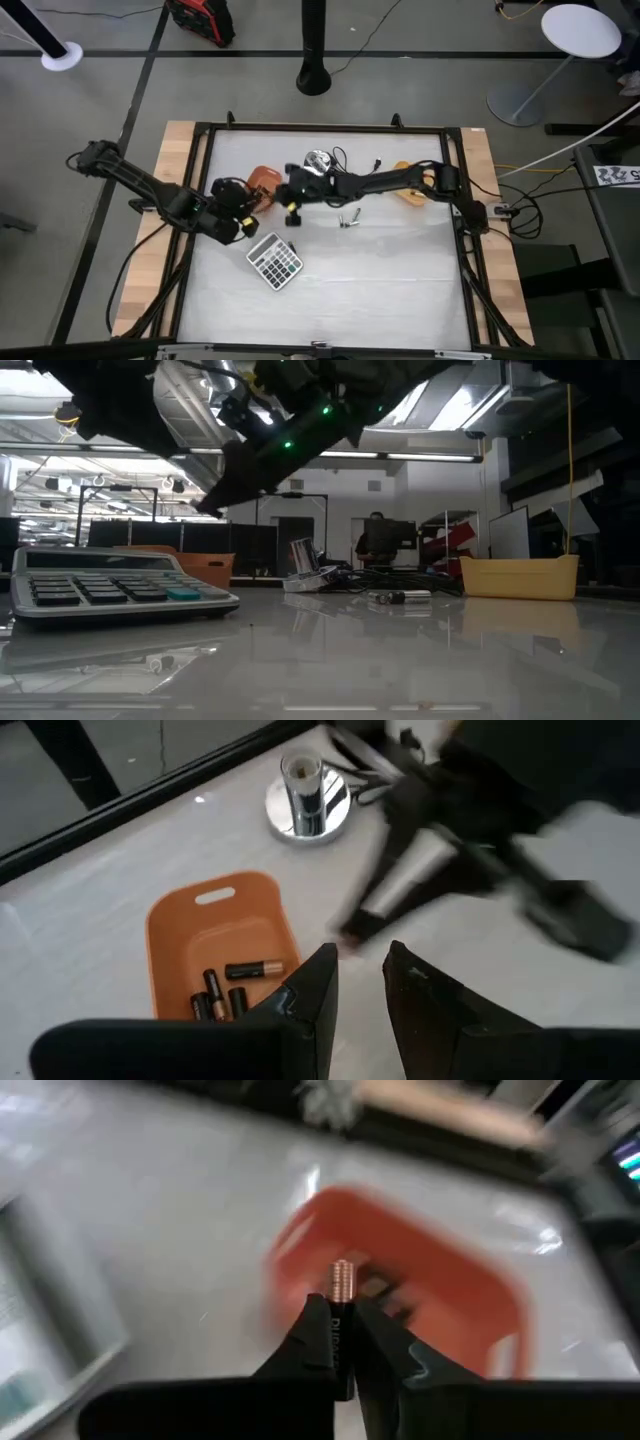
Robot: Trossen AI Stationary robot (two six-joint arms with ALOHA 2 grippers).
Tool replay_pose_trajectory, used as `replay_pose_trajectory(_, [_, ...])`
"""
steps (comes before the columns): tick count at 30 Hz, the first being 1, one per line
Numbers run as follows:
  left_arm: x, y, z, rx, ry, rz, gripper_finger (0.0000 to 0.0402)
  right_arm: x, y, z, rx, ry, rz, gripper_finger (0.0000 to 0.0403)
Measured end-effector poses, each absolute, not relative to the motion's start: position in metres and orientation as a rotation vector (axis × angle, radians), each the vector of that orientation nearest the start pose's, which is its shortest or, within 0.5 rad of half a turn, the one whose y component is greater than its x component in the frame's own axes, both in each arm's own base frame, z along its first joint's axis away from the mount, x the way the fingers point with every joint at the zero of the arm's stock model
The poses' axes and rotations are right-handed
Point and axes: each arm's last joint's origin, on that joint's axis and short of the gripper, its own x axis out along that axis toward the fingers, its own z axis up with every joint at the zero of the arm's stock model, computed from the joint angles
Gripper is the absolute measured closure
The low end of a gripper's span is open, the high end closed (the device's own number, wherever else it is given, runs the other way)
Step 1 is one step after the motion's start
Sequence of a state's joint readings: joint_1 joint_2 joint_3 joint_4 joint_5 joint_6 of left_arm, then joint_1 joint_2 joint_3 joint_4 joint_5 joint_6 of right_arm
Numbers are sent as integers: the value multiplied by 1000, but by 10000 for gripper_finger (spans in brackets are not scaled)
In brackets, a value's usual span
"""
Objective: Sort batteries
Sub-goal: Put the black battery into the orange bin, then adjust the silver calculator
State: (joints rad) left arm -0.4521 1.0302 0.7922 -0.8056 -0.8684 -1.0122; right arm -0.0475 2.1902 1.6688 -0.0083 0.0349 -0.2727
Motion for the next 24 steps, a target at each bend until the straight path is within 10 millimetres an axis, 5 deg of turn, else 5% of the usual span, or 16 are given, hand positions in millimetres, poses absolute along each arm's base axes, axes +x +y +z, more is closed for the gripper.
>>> replay_pose_trajectory(11, [165, -55, 263, -333, 501, 707, 325, 511, -70, 181, -249, 371, 0, 340])
replay_pose_trajectory(19, [167, -57, 262, -336, 500, 708, 325, 511, -71, 179, -242, 387, -10, 241])
replay_pose_trajectory(24, [179, -62, 256, -338, 499, 707, 325, 500, -59, 185, -114, 537, -13, 223])
